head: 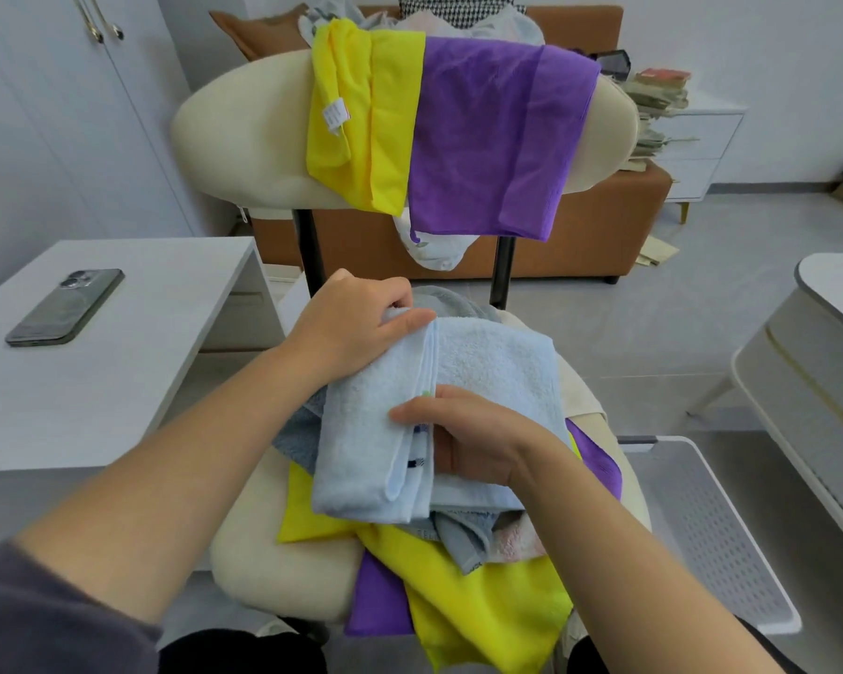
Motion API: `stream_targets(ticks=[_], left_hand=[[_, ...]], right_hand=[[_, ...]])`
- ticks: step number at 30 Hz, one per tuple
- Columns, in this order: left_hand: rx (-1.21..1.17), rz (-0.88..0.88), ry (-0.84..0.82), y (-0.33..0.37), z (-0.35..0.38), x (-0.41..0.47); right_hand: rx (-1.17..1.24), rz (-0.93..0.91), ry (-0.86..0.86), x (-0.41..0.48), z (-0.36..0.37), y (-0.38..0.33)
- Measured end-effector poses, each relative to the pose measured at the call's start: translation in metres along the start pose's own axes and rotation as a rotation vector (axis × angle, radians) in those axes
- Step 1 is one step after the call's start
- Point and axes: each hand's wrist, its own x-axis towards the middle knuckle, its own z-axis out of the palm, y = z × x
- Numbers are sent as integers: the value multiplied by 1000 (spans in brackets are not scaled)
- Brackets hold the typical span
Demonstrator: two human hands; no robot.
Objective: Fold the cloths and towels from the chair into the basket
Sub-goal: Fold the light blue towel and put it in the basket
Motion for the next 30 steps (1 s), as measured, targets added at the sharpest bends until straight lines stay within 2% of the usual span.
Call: stream_targets(ticks=[4, 9, 12, 15, 20, 22, 24, 25, 28, 30], left_hand=[[-145, -50, -20, 3, 0, -3], [-371, -294, 186, 14, 1, -35], [-431, -460, 265, 30, 7, -68], [-358, -465, 244, 44, 19, -93], [-50, -524, 114, 59, 37, -97], [85, -564, 143, 66, 41, -94], [110, -597, 206, 69, 41, -93], [58, -616, 242, 68, 41, -93], [-347, -725, 311, 62, 32, -90], [-529, -824, 302, 57, 22, -91]], right_hand=[[238, 7, -117, 1, 1, 5], [301, -1, -114, 2, -2, 6], [219, -57, 51, 1, -4, 2], [34, -170, 232, -4, -6, 0], [-267, -373, 585, -8, -1, 4], [-360, -480, 700, -6, -2, 6], [-432, -535, 764, -5, -5, 8], [-466, -548, 787, -3, -6, 9], [-520, -581, 851, 0, -10, 11], [-527, -589, 875, 3, -11, 11]])
